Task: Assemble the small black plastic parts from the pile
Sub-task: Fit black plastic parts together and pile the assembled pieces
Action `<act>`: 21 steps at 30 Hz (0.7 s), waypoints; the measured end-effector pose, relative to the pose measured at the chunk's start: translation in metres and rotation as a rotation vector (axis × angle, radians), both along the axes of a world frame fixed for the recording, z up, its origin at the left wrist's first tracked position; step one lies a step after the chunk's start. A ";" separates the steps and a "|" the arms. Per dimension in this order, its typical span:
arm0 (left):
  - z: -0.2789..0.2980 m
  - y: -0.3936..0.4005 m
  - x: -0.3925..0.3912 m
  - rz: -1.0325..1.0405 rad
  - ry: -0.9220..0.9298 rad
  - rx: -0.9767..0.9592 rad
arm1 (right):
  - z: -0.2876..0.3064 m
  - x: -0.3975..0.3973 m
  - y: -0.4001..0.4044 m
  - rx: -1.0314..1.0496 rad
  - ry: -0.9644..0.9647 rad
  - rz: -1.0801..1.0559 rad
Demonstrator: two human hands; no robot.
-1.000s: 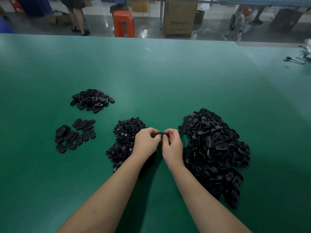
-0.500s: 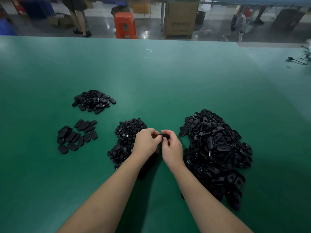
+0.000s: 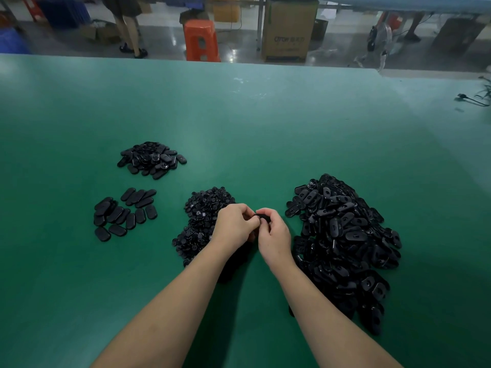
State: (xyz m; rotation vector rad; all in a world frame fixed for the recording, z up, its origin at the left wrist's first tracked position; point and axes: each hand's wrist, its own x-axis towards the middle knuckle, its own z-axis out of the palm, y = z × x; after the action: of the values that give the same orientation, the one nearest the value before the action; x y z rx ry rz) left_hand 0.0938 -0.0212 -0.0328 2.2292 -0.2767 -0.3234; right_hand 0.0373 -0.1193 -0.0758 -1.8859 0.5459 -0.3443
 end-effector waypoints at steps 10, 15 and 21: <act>0.000 0.005 0.001 -0.022 -0.044 0.001 | 0.002 0.000 0.000 0.040 -0.020 -0.004; 0.000 0.007 0.000 -0.038 -0.050 0.006 | 0.003 -0.001 -0.001 0.033 -0.038 0.002; -0.001 0.011 0.000 -0.062 -0.023 -0.027 | 0.000 -0.001 -0.001 0.057 -0.050 -0.005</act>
State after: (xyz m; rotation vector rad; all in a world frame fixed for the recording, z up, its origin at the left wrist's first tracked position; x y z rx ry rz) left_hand 0.0938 -0.0106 -0.0338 2.2019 -0.3612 -0.3250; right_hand 0.0363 -0.1204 -0.0756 -1.8167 0.5212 -0.3748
